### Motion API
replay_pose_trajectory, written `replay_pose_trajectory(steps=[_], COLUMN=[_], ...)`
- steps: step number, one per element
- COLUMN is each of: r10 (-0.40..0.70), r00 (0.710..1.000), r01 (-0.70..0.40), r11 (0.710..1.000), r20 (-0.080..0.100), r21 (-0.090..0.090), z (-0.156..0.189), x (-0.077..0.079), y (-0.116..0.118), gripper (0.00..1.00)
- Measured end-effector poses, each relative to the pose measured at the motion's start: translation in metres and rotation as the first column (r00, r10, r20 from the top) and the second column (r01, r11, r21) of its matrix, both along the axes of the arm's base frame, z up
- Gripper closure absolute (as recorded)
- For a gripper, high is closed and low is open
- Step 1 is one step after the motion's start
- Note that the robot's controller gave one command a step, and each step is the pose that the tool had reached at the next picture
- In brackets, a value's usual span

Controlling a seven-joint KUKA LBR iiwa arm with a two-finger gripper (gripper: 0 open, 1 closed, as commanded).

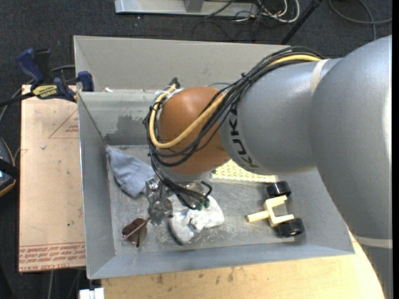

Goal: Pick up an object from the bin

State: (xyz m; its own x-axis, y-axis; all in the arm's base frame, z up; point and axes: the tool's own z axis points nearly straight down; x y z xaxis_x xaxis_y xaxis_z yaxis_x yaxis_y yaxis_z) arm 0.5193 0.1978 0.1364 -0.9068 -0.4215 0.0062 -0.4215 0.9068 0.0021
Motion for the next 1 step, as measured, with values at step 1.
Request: replay_pose_trajectory(steps=[1], r10=[-0.009], r00=[1.0], r01=[0.009], r11=[1.0], r20=[0.008], r21=[0.002], z=[0.1117], x=[-0.0118], y=[-0.0108], gripper=[1.0])
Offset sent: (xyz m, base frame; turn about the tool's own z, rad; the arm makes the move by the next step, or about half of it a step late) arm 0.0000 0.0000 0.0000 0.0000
